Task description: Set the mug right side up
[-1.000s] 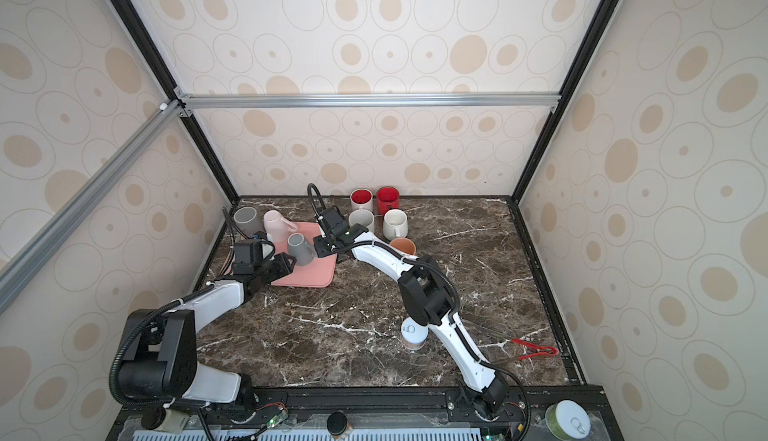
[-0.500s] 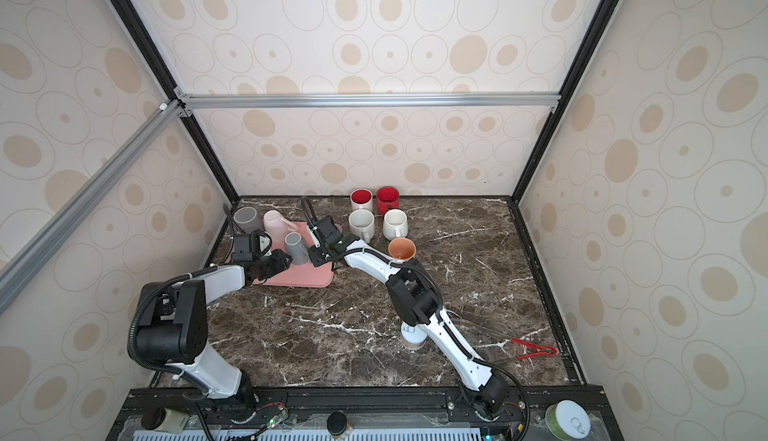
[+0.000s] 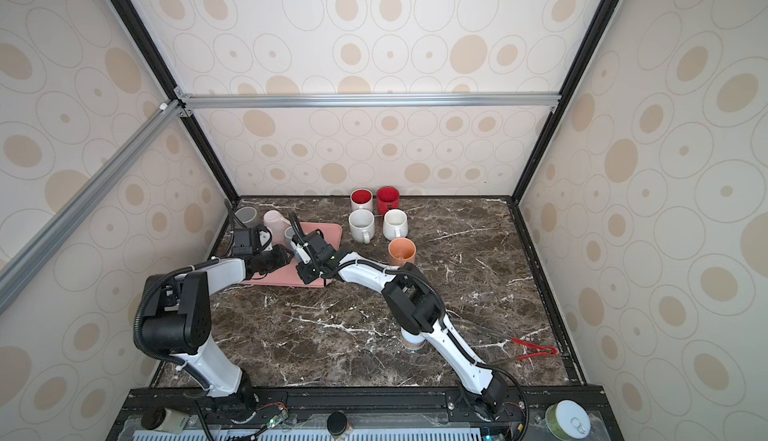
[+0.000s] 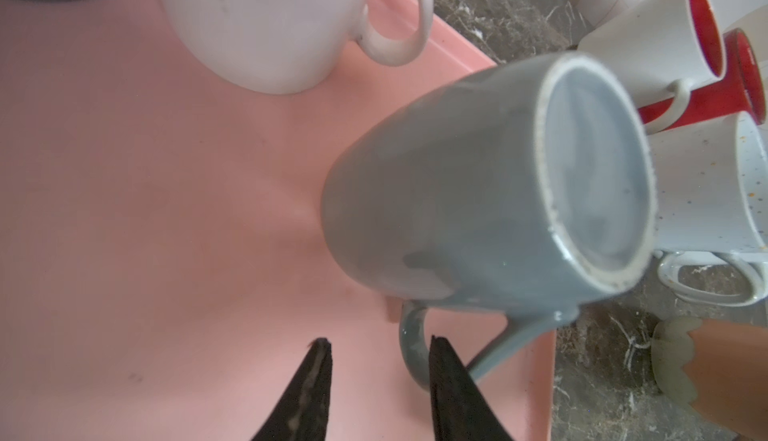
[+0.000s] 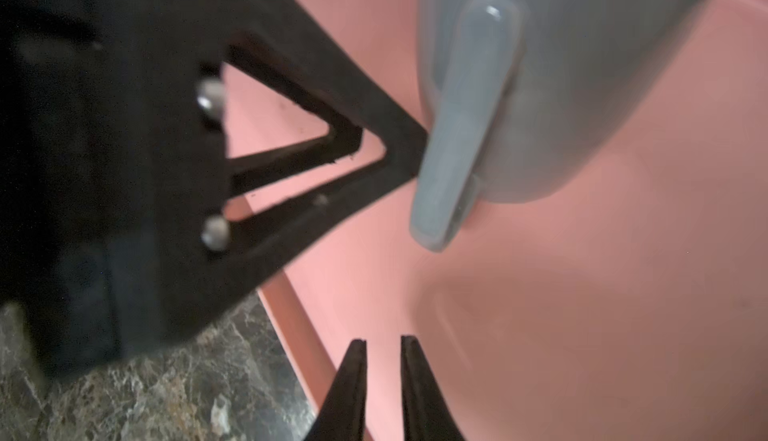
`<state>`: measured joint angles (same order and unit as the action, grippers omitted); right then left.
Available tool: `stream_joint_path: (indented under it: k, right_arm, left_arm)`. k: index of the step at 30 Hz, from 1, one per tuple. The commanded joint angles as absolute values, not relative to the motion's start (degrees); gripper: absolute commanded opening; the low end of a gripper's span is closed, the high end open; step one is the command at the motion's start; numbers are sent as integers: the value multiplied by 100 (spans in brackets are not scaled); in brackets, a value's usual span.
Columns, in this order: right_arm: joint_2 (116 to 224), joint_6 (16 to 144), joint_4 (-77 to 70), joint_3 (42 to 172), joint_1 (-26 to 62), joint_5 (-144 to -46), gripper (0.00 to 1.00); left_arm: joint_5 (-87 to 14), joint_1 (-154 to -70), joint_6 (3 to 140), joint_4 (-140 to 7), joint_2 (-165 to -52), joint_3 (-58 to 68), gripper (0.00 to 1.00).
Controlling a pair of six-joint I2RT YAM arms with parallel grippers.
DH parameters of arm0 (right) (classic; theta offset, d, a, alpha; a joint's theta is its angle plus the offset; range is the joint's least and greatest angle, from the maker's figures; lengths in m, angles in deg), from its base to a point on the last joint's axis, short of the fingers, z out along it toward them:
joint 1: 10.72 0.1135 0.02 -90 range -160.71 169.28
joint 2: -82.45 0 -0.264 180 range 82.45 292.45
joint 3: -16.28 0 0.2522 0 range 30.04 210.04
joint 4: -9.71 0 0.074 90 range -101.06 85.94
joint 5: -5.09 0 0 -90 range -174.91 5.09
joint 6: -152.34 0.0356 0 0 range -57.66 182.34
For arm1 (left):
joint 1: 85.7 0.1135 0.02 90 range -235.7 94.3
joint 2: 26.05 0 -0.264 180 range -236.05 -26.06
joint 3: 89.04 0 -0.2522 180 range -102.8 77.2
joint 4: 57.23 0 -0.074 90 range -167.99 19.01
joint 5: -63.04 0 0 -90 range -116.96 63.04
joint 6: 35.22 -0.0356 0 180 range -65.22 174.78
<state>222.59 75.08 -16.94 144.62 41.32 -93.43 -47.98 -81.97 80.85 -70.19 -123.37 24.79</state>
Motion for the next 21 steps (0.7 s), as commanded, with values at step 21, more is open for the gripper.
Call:
stream_joint_path:
  k: [21]
  right_arm:
    - [19753, 8339, -622, 11377, 4096, -8456, 22]
  left_arm:
    - [-2044, -9488, 7420, -8786, -12443, 965, 55]
